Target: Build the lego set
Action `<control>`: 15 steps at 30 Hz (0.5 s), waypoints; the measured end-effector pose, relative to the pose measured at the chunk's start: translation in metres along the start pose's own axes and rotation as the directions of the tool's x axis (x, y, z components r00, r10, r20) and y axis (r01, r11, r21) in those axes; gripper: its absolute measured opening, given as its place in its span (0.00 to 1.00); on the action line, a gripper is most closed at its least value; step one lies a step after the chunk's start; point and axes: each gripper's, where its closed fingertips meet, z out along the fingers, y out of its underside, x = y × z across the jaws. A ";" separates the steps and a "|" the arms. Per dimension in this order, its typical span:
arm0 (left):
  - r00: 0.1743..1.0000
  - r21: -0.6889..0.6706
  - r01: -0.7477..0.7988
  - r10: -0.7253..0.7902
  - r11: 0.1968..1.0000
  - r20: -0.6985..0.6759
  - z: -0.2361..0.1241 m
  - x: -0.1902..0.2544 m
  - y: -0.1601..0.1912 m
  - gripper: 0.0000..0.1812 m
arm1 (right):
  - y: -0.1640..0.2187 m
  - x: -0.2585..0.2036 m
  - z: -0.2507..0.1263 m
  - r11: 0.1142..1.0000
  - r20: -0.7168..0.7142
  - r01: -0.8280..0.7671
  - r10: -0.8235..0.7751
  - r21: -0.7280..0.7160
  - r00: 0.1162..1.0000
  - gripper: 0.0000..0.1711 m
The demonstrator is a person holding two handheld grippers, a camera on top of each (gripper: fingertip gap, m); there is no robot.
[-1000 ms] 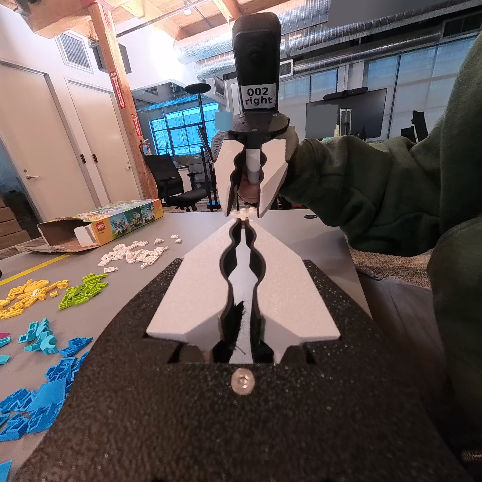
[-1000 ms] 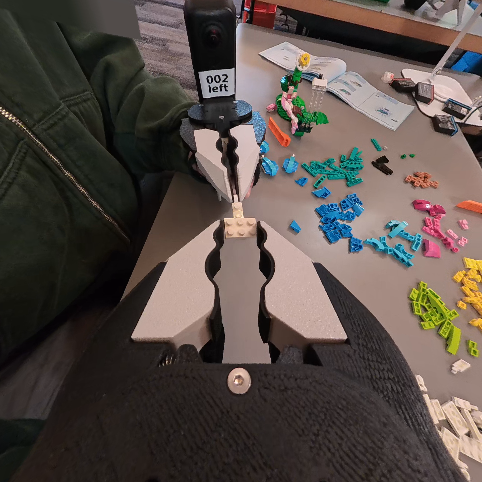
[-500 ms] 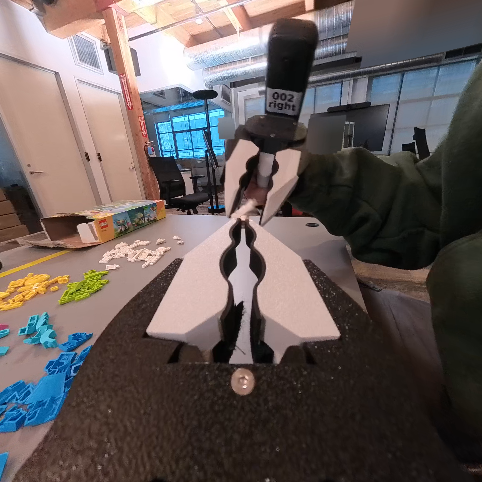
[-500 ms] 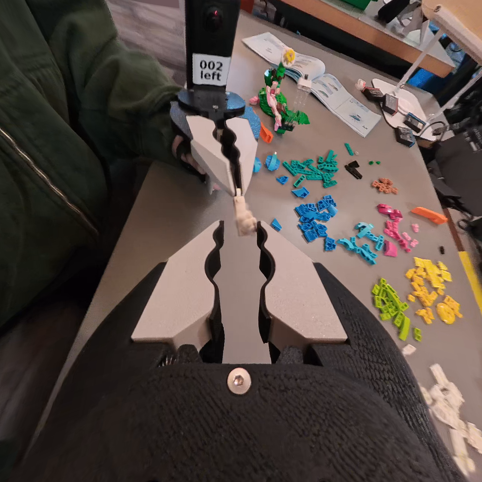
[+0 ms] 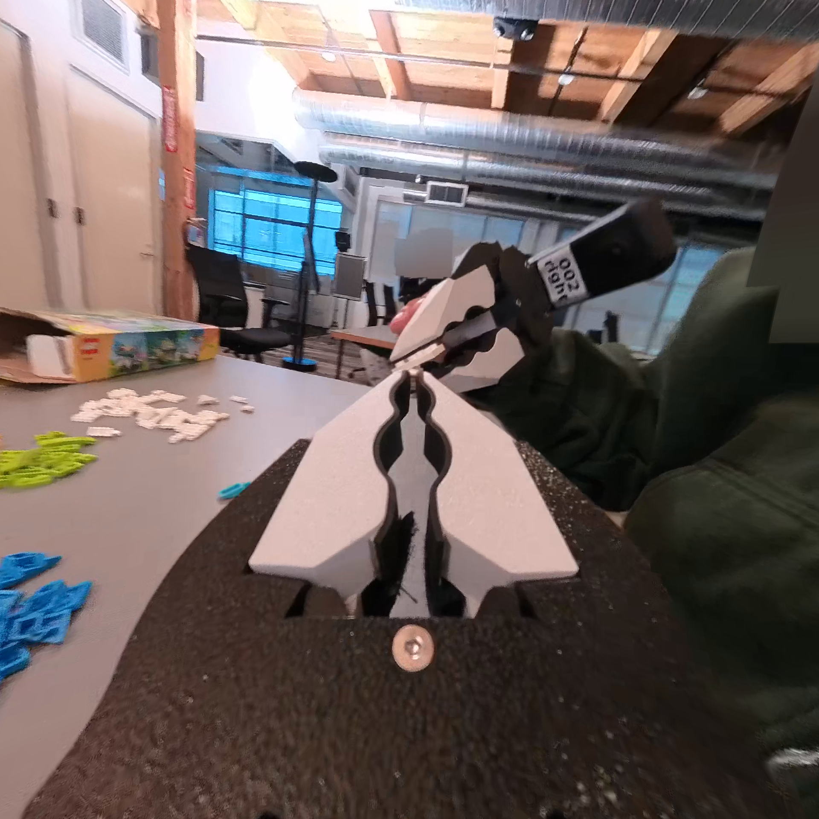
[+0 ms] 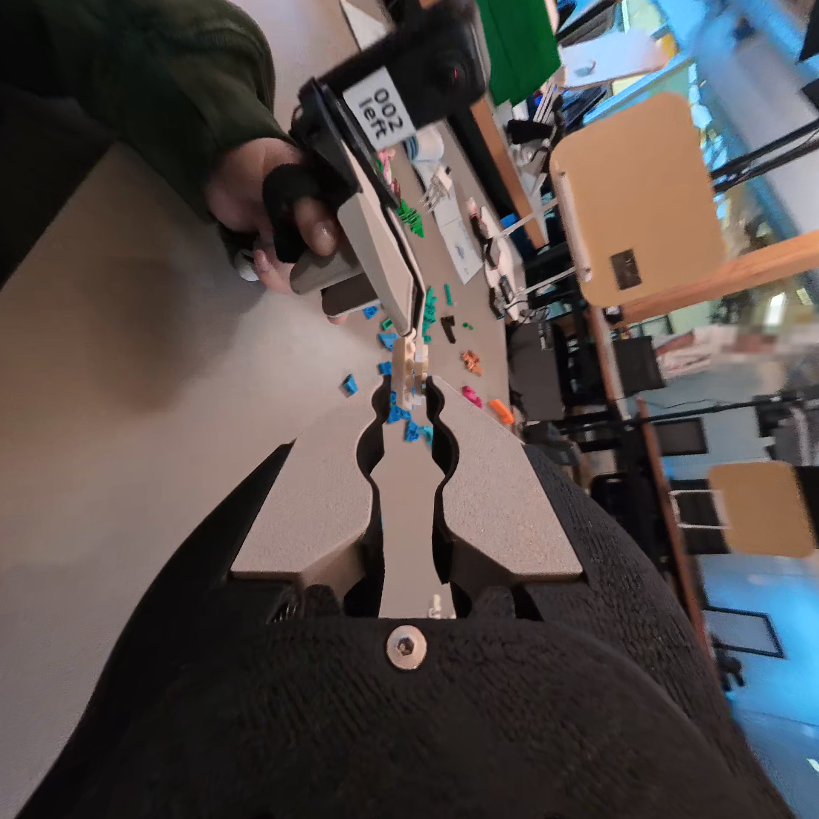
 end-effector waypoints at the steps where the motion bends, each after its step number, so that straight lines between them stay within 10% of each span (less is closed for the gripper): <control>1: 0.998 0.005 0.049 -0.049 0.999 -0.032 -0.001 0.001 -0.002 0.00 | -0.003 0.001 0.000 1.000 -0.018 0.026 -0.026 0.011 1.000 0.08; 15: 0.923 -0.028 0.321 -0.319 0.947 -0.216 -0.004 0.009 -0.006 0.00 | -0.017 0.000 -0.005 0.980 -0.094 0.196 -0.193 0.025 0.977 0.07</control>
